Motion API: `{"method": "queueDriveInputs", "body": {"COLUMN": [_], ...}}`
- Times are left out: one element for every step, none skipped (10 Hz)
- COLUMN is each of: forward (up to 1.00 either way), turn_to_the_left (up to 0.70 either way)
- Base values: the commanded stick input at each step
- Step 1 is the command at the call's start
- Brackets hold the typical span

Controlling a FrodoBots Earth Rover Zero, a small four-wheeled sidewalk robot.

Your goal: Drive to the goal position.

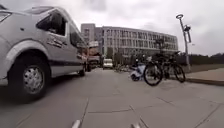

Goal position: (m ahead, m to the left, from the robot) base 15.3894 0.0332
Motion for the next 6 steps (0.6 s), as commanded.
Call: {"method": "queueDriveInputs", "body": {"forward": [0.7, 0.7, 0.7, 0.7, 0.7, 0.7], "turn_to_the_left": [0.0, 0.0, 0.0, 0.0, 0.0, 0.0]}}
